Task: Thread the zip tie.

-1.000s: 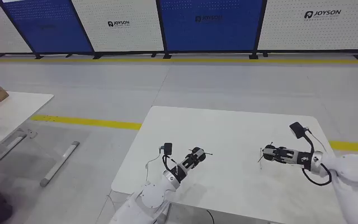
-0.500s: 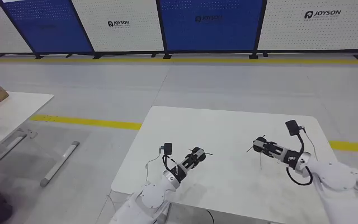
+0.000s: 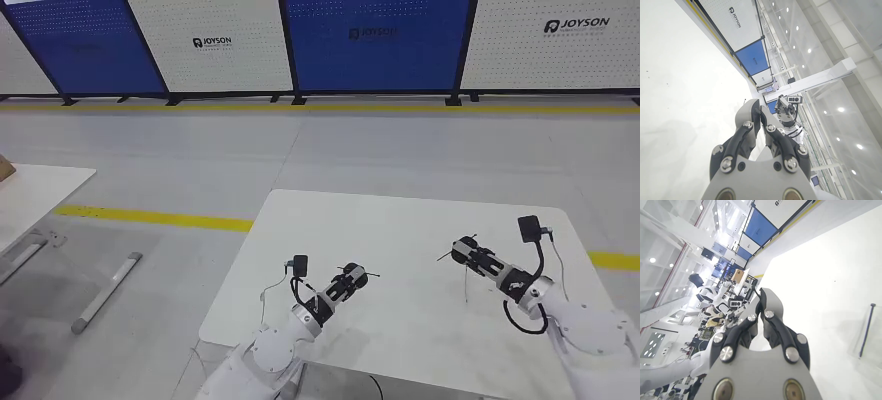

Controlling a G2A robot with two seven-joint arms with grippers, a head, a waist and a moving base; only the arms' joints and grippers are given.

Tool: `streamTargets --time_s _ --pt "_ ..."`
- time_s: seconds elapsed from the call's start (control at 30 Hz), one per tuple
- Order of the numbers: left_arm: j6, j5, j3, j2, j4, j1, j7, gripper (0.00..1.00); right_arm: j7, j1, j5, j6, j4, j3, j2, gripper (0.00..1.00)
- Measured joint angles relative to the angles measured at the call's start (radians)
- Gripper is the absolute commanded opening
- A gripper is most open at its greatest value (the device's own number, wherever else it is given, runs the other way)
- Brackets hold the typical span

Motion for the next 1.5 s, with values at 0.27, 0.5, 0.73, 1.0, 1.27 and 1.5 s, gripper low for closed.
streamTargets --time_s 0.27,0.5,0.73,1.0,1.27,1.5 --pt "0.000 0.000 0.000 0.000 0.000 0.000 0.000 0.00 0.000 0.000 0.000 0.000 0.000 0.000 0.000 0.00" --pt "0.000 0.000 0.000 0.000 0.000 0.000 0.000 0.00 0.000 0.000 0.000 0.000 0.000 0.000 0.000 0.00" --pt "0.000 0.000 0.000 0.000 0.000 0.000 0.000 0.00 0.000 0.000 0.000 0.000 0.000 0.000 0.000 0.00" --pt "0.000 0.000 0.000 0.000 0.000 0.000 0.000 0.00 0.000 0.000 0.000 0.000 0.000 0.000 0.000 0.00" --pt "0.000 0.000 0.000 0.000 0.000 0.000 0.000 0.00 0.000 0.000 0.000 0.000 0.000 0.000 0.000 0.00" --pt "0.000 0.000 0.000 0.000 0.000 0.000 0.000 0.00 -0.152 -0.039 -0.004 -0.048 -0.002 -0.010 -0.010 0.00"
